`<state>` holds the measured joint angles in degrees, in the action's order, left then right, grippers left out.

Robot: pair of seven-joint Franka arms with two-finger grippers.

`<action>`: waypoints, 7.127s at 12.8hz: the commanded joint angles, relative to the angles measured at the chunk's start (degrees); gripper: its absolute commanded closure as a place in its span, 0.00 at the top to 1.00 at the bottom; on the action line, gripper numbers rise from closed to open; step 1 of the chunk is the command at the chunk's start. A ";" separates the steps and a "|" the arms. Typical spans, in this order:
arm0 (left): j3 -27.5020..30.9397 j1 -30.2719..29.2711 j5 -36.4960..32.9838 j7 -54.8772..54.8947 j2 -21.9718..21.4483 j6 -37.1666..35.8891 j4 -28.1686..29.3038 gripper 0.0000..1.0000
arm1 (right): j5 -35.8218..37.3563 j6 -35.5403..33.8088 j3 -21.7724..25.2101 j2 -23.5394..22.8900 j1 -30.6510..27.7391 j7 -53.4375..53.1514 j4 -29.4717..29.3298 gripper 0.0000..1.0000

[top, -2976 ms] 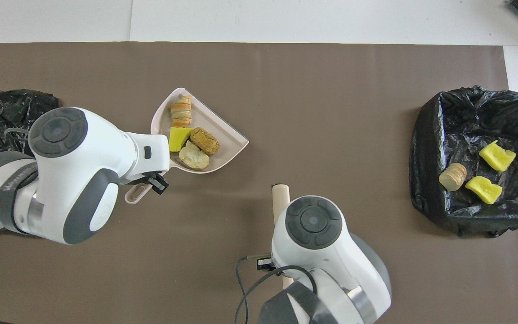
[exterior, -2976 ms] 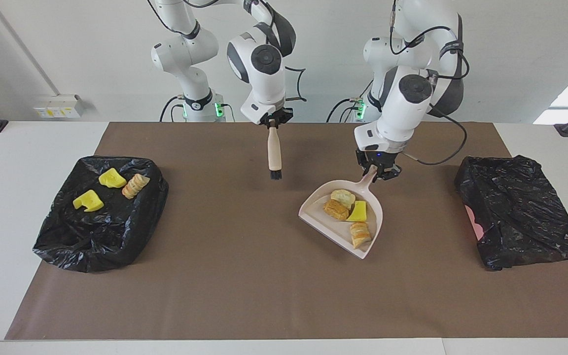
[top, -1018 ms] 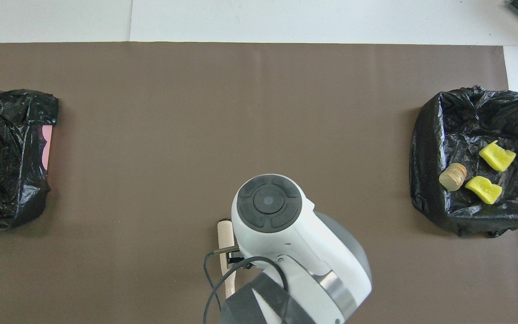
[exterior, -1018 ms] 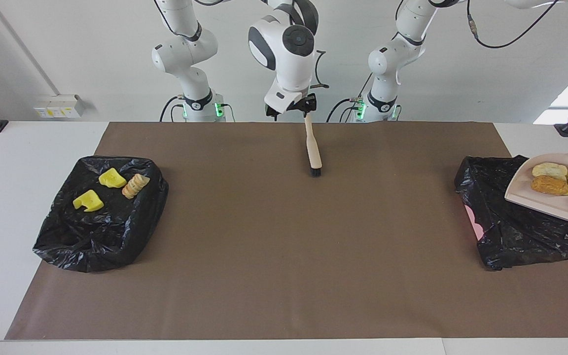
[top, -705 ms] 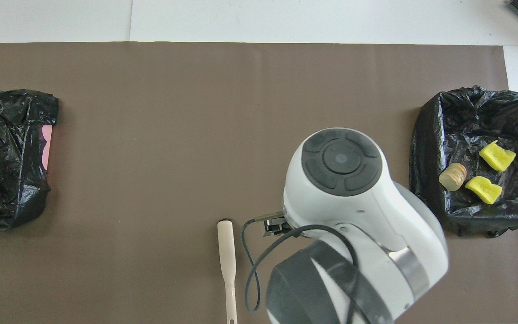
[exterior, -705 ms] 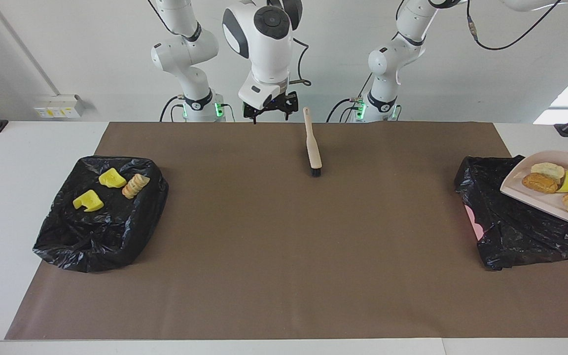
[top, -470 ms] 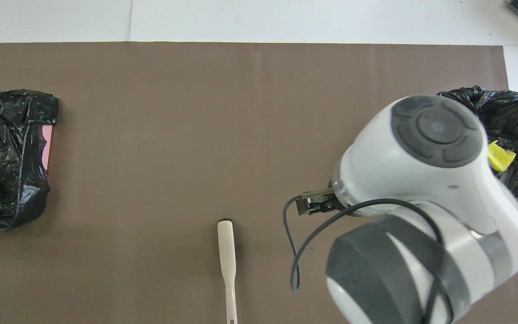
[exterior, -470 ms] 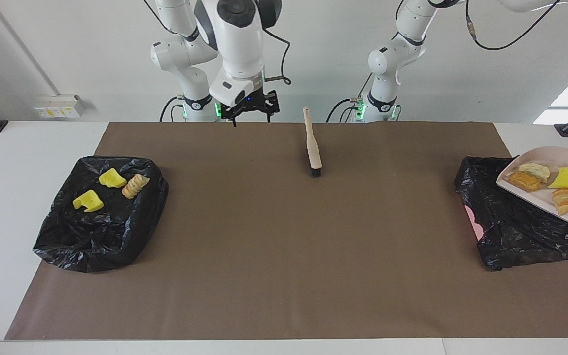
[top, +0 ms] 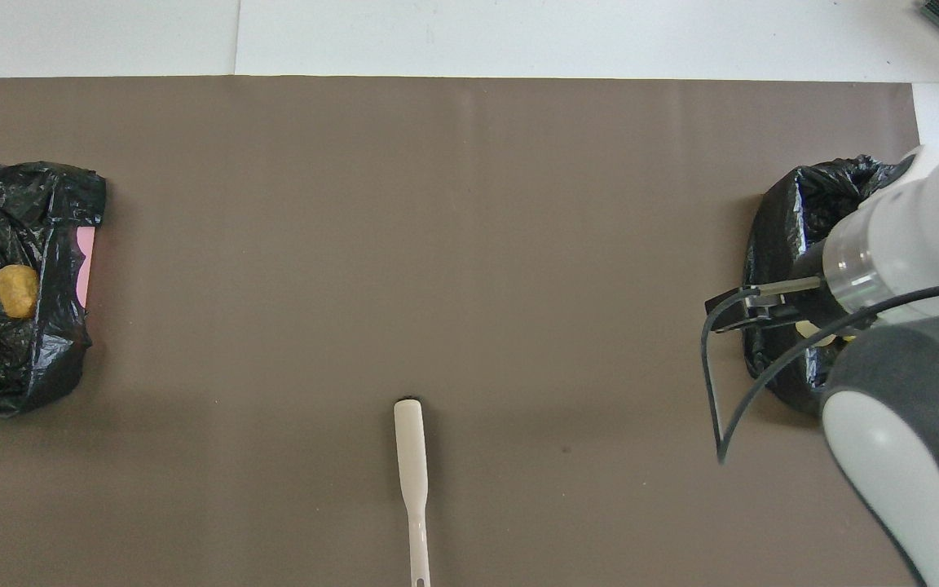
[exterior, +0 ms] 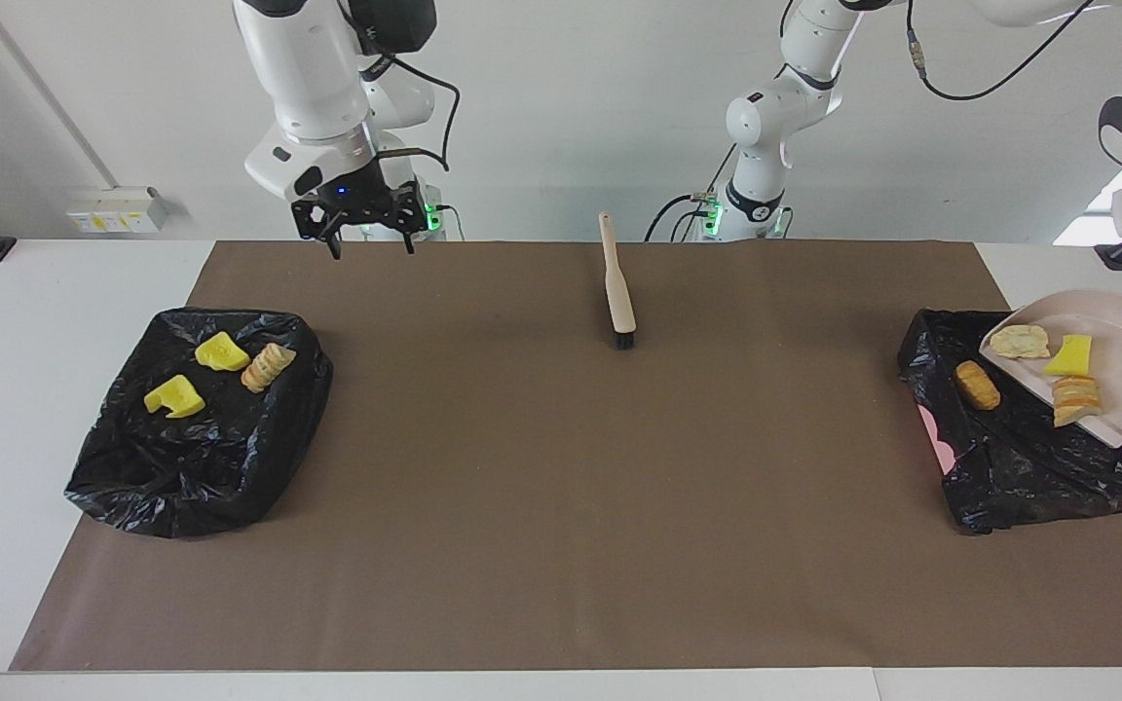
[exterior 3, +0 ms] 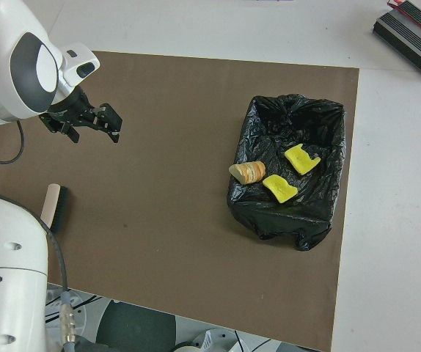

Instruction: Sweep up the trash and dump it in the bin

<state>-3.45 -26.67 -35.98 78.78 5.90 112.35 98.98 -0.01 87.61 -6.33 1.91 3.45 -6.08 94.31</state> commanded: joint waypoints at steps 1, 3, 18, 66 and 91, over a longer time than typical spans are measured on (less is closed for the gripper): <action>0.72 1.44 -4.35 2.15 -2.48 2.78 2.97 0.00 | 1.85 0.10 -0.61 -0.77 -5.80 4.82 -0.27 1.00; 0.72 1.71 -7.08 5.84 -2.56 6.73 3.76 0.00 | 2.38 2.72 -0.61 -0.86 -8.70 5.81 -0.27 1.00; 0.20 16.55 -15.80 10.43 -0.72 -1.85 -6.08 0.00 | -0.16 -2.62 5.37 -2.26 -11.36 3.35 -8.18 1.00; -5.69 54.71 39.93 -103.39 7.98 17.03 12.38 0.84 | -0.78 -4.47 4.58 -1.91 -10.83 3.26 -8.09 1.00; -4.11 20.95 35.72 -73.24 -10.39 -12.84 1.85 1.00 | -0.78 -4.47 4.58 -1.91 -10.83 3.26 -8.09 1.00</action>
<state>-6.70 -5.24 0.48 5.28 -4.58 102.45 103.69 0.50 84.17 -1.76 -0.02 -6.96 -3.92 86.85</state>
